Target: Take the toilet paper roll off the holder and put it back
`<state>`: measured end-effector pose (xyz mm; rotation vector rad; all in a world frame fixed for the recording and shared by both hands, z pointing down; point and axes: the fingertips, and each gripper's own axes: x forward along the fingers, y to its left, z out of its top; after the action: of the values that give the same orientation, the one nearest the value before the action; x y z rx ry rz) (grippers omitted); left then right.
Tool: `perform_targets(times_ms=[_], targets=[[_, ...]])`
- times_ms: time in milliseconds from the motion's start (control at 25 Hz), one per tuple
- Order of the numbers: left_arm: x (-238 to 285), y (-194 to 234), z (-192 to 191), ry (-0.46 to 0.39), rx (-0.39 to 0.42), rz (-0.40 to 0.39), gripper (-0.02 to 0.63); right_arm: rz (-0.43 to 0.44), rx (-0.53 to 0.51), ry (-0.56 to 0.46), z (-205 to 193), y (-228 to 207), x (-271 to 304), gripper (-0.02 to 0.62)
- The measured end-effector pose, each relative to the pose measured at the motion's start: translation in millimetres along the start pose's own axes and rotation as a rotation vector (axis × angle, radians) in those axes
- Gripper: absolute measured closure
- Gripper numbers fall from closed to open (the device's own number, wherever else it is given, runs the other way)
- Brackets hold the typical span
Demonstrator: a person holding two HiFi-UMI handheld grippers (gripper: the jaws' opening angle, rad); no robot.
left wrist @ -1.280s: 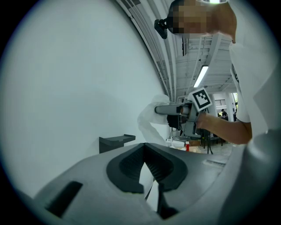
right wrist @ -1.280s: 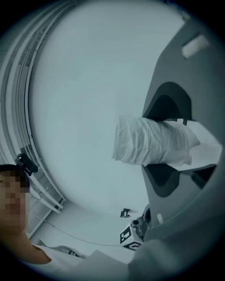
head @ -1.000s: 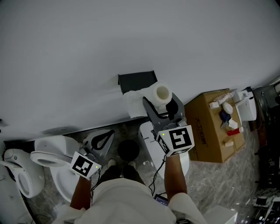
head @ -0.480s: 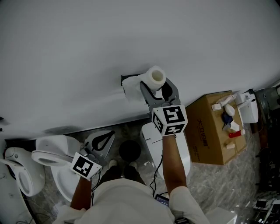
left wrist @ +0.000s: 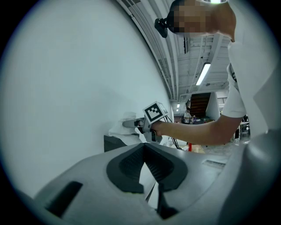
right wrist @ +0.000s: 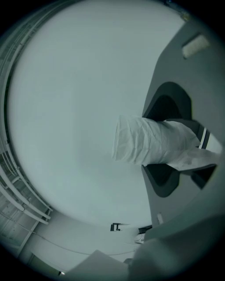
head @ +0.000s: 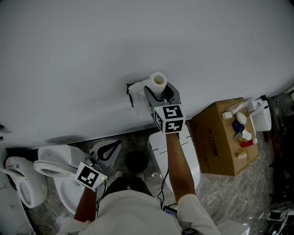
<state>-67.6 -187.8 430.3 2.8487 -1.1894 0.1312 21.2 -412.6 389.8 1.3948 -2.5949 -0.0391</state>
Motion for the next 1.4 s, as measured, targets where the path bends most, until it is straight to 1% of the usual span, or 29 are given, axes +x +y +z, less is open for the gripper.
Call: perform_targets(times_ms=[200,280,360,520,840,1040,1200,1400], targets=[[1,0,-1,-0.003,-0.010,0.006,0.607,-0.011,0.010,0.032,-17,-3,9,0.311],[1,1,0,-0.004,-0.010,0.005,0.607,-0.017,0.016,0.029,-20,-3,10,0.311],[0,0,1,-0.002,-0.007,-0.003,0.607,-0.027,0.020,0.020,-20,-3,10,0.311],[2,-2,6,-0.027,-0.014,-0.006,0.607,-0.028,0.030,0.009,-20,-4,10,0.311],[1,-2,-2,-0.001,-0.008,-0.005,0.607,-0.026,0.028,0.013,-20,-5,13,0.311],[-1,1,0,-0.006,-0.003,0.002,0.607,-0.011,0.029,0.028,-20,-4,13,0.305],[-2,3,-1,-0.002,-0.005,0.003,0.607,-0.012,0.059,0.026,-20,-6,11,0.302],[-2,3,-1,-0.004,-0.009,0.001,0.607,-0.005,0.091,-0.003,-11,-5,6,0.291]])
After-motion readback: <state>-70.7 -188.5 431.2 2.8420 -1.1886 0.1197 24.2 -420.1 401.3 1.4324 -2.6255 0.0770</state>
